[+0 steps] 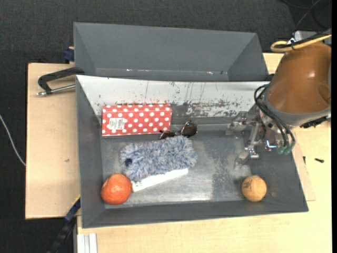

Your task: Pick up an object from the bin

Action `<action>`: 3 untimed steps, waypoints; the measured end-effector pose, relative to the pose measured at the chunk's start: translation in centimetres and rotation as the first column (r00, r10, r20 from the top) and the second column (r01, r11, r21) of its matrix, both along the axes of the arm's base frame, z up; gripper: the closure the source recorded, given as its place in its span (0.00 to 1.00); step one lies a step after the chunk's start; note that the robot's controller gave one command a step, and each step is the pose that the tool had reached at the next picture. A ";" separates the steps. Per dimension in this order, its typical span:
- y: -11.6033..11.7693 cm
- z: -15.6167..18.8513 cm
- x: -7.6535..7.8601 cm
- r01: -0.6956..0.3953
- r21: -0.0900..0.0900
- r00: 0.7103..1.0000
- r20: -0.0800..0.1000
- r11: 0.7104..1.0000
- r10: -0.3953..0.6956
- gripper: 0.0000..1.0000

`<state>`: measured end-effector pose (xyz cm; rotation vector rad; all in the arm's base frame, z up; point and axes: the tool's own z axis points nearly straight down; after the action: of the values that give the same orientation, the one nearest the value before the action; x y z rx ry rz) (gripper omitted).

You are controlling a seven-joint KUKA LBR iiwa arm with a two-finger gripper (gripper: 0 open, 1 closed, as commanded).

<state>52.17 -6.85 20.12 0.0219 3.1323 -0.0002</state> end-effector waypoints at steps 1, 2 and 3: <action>-6.3 -7.5 -0.2 0.011 0.000 1.000 -0.008 1.000 -0.011 0.00; -3.6 -1.9 2.8 -0.053 0.001 0.999 -0.009 0.999 0.053 0.00; -2.7 0.3 1.4 -0.055 -0.002 0.998 0.009 0.999 0.055 0.00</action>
Offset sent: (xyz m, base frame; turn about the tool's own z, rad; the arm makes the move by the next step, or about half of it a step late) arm 0.0486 -0.0195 0.0143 -0.0950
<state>53.58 -9.53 20.42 -0.0635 3.1226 -0.0027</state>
